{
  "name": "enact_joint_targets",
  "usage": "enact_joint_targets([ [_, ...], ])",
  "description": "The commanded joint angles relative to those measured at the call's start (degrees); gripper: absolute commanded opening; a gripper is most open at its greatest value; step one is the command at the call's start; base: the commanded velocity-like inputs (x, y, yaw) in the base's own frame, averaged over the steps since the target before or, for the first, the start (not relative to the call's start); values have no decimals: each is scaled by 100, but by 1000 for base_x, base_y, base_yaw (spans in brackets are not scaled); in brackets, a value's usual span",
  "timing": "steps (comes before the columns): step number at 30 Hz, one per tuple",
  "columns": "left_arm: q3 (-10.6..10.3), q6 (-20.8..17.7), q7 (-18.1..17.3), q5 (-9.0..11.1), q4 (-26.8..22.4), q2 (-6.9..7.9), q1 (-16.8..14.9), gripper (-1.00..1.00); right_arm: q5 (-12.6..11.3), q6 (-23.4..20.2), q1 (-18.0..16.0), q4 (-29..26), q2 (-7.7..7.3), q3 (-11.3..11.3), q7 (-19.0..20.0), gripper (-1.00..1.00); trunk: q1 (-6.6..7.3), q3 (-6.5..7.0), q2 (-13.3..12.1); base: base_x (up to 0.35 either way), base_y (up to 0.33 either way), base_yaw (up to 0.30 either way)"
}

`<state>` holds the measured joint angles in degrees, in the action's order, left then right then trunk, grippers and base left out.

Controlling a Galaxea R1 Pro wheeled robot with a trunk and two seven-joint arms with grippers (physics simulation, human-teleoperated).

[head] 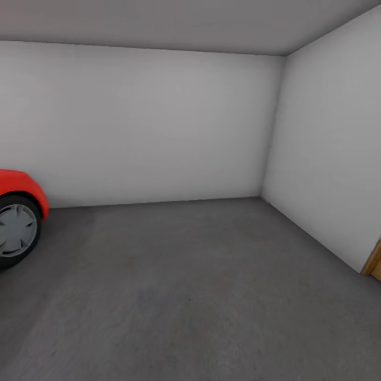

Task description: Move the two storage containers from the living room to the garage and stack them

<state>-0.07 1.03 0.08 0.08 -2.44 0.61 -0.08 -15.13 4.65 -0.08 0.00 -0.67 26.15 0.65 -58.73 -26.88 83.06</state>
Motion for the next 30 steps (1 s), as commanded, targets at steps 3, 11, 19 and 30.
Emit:
enact_joint_targets([
  [3, -1, 11, 1, 1, 2, 1, -1, 100, -60, 19, -1, 0, 0, 48, 6, 100, 0, -4, 2, 0, 0, -290],
  [11, 28, 11, 1, 53, 7, -21, -1, 100, -60, 19, -1, 0, 6, 48, 6, 100, 0, -4, 2, 0, 0, -289],
  [19, 32, 11, 1, 58, 7, -20, -1, 100, -66, 19, -1, 0, -2, 48, 6, 100, 0, -4, 2, 0, 0, -289],
  [30, 9, 11, 1, 54, 7, -8, -1, 100, -69, 19, -1, 0, -3, 42, 6, 100, 0, -4, 2, 0, 0, -289],
])
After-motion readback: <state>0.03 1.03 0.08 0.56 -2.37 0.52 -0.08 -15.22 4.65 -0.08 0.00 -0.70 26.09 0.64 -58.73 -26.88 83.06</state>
